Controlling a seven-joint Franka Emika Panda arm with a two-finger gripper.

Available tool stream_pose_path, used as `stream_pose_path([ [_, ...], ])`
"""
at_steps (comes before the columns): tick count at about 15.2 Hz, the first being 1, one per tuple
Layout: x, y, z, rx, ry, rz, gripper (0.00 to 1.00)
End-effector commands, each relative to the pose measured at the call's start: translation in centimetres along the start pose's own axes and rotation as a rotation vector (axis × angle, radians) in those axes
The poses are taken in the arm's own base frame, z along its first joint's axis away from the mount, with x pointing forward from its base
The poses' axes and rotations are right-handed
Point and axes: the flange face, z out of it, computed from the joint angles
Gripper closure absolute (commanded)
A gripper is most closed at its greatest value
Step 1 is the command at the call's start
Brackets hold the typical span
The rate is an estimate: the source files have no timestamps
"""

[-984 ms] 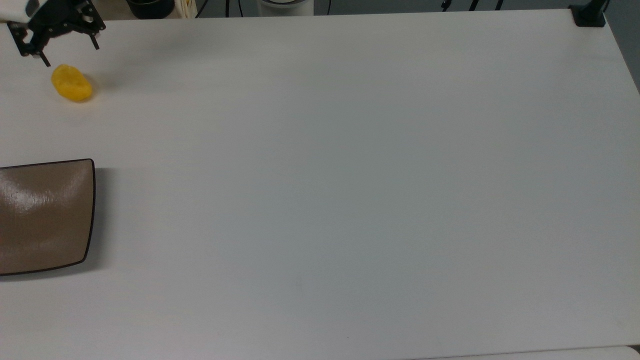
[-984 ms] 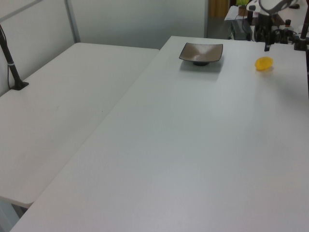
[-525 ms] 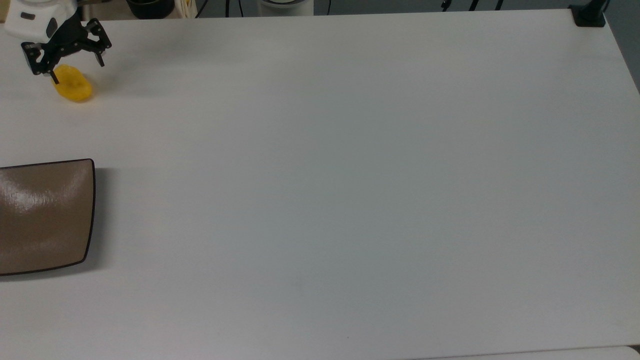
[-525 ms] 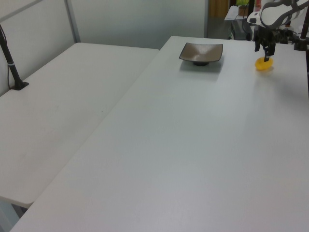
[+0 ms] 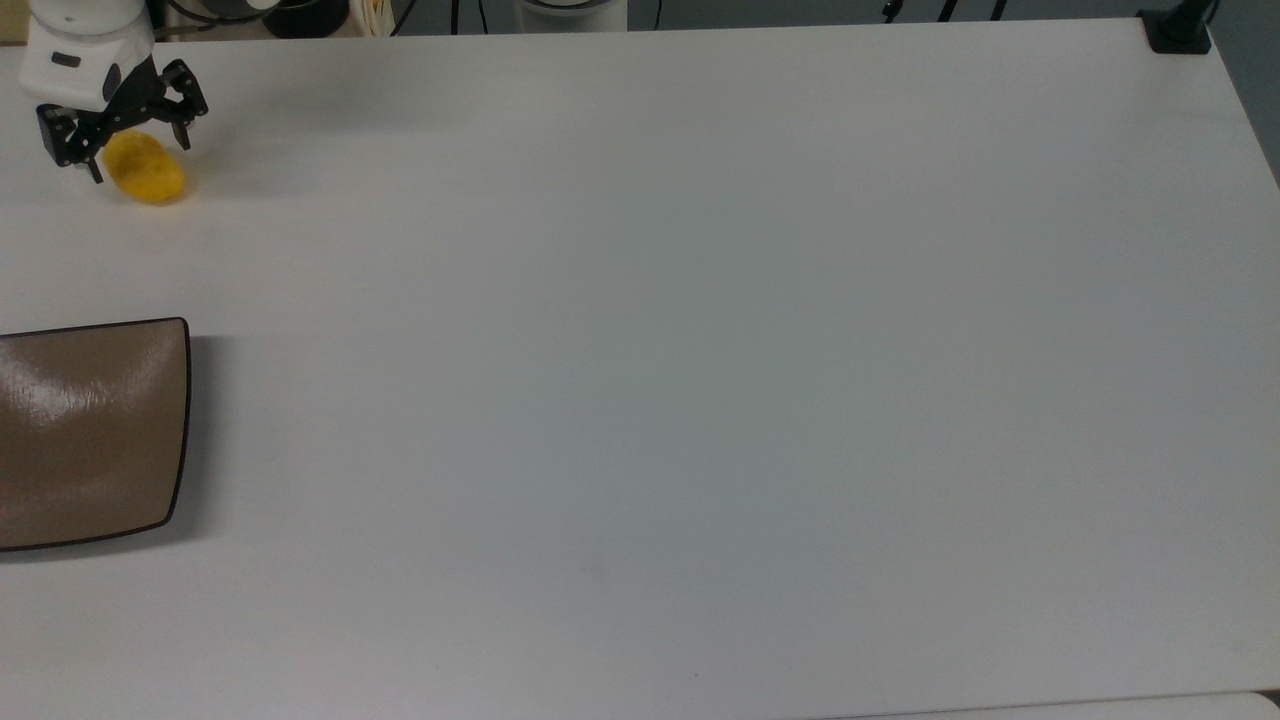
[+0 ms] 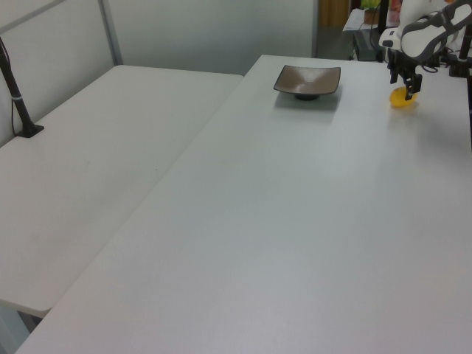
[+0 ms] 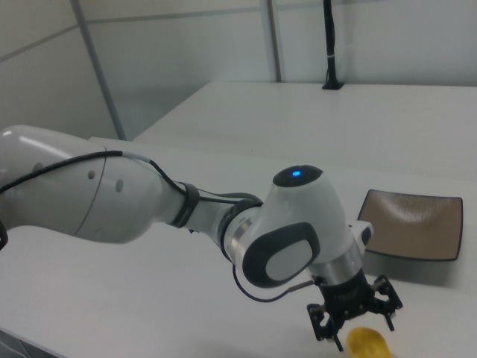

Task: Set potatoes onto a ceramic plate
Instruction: 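Close the gripper on the yellow potato and lift it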

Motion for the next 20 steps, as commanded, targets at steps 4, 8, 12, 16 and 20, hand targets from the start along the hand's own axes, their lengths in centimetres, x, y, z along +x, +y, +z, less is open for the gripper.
stream_pose_path([
  [4,-0.4,-0.8,2.7,-0.037,0.0,-0.019,0.05],
  [8,-0.5,-0.8,2.6,-0.035,-0.001,-0.016,0.57],
  [12,-1.0,-0.9,1.2,0.016,-0.013,0.044,1.0],
  [16,-0.7,0.1,-2.3,0.067,-0.025,0.088,1.0],
  [20,0.1,3.1,-8.4,0.13,0.019,0.254,1.0],
])
